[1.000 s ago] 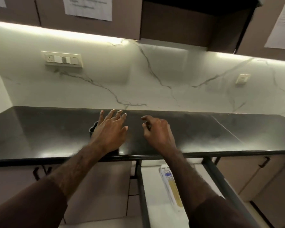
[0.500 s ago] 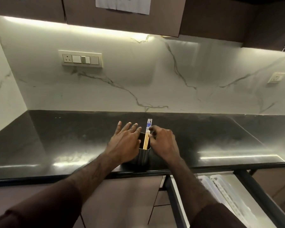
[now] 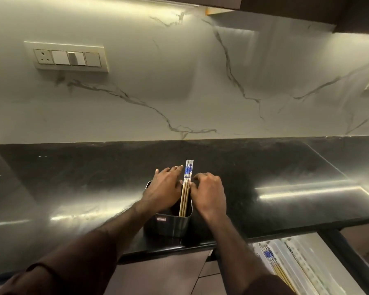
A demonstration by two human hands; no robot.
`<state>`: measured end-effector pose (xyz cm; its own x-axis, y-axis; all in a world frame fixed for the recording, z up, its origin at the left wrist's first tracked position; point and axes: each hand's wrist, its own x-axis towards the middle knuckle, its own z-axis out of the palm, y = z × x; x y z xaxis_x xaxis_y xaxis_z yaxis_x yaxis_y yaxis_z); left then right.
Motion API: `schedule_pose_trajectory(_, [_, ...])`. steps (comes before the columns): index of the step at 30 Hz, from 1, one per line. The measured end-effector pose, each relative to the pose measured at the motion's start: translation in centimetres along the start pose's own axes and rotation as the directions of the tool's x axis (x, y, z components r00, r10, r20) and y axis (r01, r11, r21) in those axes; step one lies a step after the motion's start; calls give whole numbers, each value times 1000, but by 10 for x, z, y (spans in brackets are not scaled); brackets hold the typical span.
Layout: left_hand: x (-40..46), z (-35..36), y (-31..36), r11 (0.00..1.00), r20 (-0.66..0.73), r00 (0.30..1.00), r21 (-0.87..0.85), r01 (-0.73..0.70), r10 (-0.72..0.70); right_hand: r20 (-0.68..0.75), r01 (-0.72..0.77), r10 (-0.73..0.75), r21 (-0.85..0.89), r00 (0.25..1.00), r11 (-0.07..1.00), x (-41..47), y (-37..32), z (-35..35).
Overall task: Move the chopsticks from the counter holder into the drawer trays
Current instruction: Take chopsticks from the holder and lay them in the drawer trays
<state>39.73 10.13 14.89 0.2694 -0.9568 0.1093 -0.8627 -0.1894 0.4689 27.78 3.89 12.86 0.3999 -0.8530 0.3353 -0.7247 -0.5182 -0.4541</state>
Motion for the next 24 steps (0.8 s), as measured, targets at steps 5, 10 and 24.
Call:
schedule_pose_trajectory(5, [40, 18, -11, 981, -12, 993, -157, 111, -115, 93, 15, -14, -4, 996, 1000, 25, 13, 28])
schedule_pose_trajectory(10, [60, 31, -20, 889, -57, 979, -431, 151, -194, 149, -37, 34, 14, 988, 999, 36, 12, 44])
schedule_pose_trajectory(24, [60, 10, -31, 400, 54, 971, -905, 147, -235, 176, -127, 90, 210, 980, 969, 40, -12, 29])
